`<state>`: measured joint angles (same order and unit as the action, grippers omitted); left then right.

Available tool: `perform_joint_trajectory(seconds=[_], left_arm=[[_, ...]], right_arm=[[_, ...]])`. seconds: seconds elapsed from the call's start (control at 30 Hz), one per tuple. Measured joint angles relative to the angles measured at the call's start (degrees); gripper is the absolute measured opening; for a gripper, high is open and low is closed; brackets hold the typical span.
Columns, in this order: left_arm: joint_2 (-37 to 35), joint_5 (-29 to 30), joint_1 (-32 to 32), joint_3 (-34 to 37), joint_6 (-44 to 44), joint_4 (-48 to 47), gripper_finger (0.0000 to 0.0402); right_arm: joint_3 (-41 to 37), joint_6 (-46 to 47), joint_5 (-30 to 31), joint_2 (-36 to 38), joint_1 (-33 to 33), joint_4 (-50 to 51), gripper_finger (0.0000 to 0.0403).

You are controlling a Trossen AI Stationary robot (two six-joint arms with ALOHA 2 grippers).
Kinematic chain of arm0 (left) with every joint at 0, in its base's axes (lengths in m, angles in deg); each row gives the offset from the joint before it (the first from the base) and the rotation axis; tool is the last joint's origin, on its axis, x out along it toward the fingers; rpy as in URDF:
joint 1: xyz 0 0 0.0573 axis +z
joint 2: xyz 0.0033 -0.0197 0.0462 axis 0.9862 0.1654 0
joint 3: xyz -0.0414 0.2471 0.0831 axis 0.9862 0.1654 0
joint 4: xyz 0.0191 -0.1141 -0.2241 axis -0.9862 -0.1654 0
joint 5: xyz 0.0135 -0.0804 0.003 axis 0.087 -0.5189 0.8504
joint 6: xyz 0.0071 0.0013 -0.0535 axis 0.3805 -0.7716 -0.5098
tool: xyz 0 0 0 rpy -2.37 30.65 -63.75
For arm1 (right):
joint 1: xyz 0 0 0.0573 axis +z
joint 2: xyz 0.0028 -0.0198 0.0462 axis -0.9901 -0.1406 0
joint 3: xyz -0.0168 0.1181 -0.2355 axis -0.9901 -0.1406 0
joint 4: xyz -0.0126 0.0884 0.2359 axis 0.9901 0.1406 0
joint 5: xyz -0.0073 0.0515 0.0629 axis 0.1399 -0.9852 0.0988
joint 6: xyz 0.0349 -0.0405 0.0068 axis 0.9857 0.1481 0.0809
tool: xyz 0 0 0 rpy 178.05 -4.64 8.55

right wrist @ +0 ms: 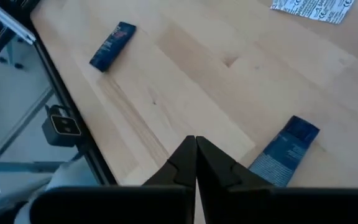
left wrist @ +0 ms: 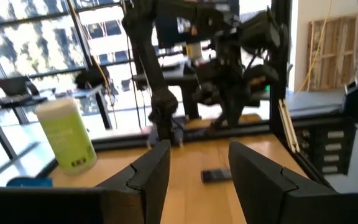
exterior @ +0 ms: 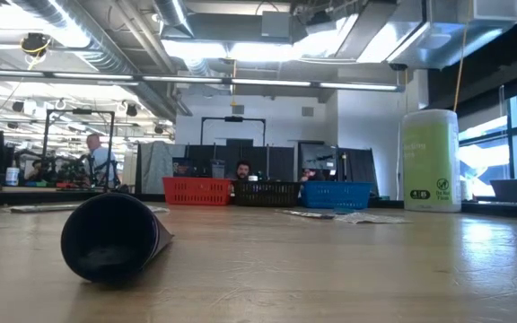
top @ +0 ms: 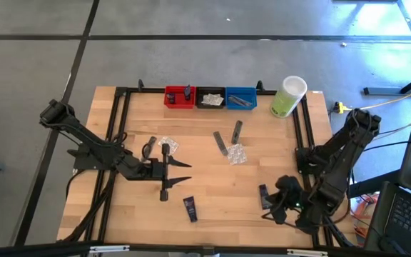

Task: Pick & Place Travel size toiletries
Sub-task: Put the black comb into the blue bin

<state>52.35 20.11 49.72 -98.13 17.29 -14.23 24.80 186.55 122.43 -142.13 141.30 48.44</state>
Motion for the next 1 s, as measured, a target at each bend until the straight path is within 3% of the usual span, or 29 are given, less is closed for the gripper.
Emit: perform_joint_trajectory(seconds=[0.13,0.43,0.63,0.87,1.0], left_arm=[[0.0,-2.67,-0.02,0.0,-3.12,-4.7,0.0159],[0.0,-11.47,-0.04,0.0,-7.65,-20.13,0.0157],[0.0,-11.53,0.13,0.0,-9.31,-27.51,0.0156],[0.0,-10.8,1.57,0.0,-6.19,-27.1,0.0156],[0.0,-9.96,3.15,0.0,-5.59,-26.04,0.0156]], right_arm=[[0.0,4.43,0.07,-1.99,0.47,-0.03,0.0004],[0.02,12.85,-6.24,-8.36,0.47,-2.95,0.0003],[0.02,13.28,-7.72,-10.03,0.33,-4.72,0.001],[0.04,13.03,-10.56,-10.21,-2.0,-0.81,0.0004],[0.04,12.78,-11.54,-10.21,-3.32,0.46,0.0026]])
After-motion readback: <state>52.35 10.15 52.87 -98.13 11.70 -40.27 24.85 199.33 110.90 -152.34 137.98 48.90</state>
